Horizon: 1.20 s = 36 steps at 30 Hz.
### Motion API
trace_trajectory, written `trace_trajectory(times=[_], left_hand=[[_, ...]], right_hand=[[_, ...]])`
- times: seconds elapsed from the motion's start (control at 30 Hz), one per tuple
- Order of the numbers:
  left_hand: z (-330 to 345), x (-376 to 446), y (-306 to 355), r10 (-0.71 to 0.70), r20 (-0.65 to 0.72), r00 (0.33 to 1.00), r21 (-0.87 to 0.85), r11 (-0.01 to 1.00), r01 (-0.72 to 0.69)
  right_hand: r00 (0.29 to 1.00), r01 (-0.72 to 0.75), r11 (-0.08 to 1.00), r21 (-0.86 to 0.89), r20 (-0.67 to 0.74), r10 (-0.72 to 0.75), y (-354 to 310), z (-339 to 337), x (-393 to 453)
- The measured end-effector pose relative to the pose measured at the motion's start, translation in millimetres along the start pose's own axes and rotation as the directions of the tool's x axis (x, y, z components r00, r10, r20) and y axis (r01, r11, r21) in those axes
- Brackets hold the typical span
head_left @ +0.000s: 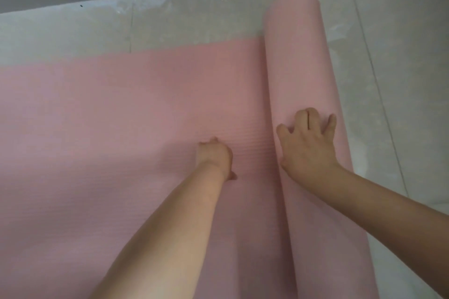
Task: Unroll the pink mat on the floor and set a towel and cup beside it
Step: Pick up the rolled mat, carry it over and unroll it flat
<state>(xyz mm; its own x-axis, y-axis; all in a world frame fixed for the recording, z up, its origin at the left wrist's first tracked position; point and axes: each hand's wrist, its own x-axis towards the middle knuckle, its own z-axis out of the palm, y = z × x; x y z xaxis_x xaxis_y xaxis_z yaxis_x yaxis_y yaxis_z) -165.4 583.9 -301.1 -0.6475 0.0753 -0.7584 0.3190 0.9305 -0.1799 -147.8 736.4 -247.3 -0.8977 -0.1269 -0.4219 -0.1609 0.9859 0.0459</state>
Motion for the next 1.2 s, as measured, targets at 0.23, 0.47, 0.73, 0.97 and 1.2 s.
trace_trajectory(times=[0.23, 0.47, 0.73, 0.97, 1.2], left_hand=[[-2.5, 7.7, 13.3, -0.049, -0.053, 0.997, -0.118, 0.992, 0.042], [-3.9, 10.8, 20.4, -0.028, 0.042, 0.999, -0.214, 0.976, 0.036], [-13.0, 16.2, 24.6, -0.020, 0.121, 0.992, -0.168, 0.985, 0.040], [-19.8, 22.6, 26.5, -0.010, 0.149, 0.989, -0.138, 0.990, 0.031], [-14.8, 20.8, 43.2, -0.164, 0.137, 0.977, -0.102, 0.979, 0.178]], right_hand=[[0.987, 0.059, 0.995, -0.078, 0.156, -0.046, 36.8, 26.3, -11.3], [0.983, -0.128, 0.980, -0.156, 0.108, 0.146, 78.5, 41.6, -30.3], [0.943, -0.320, 0.918, -0.235, 0.009, 0.332, 82.7, 53.6, -47.0], [0.925, -0.365, 0.846, -0.390, -0.051, 0.376, 105.0, 66.9, -59.1], [0.963, -0.212, 0.819, -0.534, 0.026, 0.267, 166.9, 70.5, -81.9]])
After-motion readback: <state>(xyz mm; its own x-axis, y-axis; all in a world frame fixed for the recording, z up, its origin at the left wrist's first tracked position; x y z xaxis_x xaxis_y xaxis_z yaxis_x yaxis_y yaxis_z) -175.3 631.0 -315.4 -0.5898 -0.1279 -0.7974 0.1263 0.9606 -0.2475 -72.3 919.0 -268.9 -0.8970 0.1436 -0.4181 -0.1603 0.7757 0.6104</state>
